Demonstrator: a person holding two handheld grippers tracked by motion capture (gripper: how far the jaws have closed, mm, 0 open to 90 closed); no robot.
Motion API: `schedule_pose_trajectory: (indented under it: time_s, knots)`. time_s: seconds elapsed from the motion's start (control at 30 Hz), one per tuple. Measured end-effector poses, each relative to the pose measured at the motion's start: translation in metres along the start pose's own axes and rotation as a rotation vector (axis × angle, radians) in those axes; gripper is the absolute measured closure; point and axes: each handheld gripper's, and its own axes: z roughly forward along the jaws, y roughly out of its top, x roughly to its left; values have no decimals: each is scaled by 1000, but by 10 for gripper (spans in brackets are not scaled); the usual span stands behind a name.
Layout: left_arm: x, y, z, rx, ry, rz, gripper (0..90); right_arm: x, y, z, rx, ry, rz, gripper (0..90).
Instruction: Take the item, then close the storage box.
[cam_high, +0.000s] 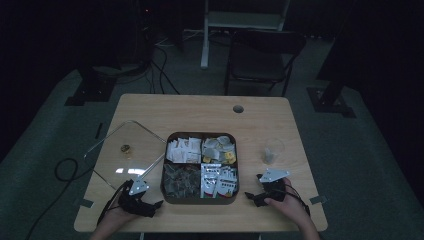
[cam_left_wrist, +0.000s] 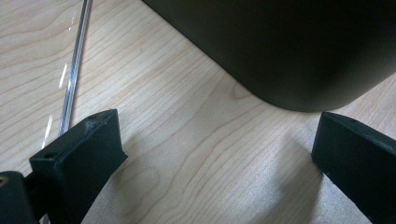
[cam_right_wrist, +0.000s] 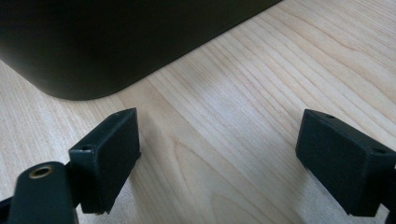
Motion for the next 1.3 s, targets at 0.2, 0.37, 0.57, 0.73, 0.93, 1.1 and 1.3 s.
schedule_pose_trajectory:
  time_s: [0.2,0.37,0.57,0.73,0.93,1.1,1.3]
  knots:
    - [0,0,0,-1,1,0,26,1,0,0,0,-6,5,129]
    - [-1,-1,-1,-5,4,-4,33,1,0,0,0,-6,5,128]
    - [-1,3,-5,11,-13,-26,36,1,0,0,0,-6,5,128]
    - [5,7,-13,-7,-5,-41,51,1,0,0,0,-6,5,128]
    - [9,12,-21,-25,0,-44,51,1,0,0,0,-6,5,128]
    - [13,16,-27,-43,6,-49,51,1,0,0,0,-6,5,128]
    - [20,22,-32,-68,26,-69,51,1,0,0,0,-6,5,128]
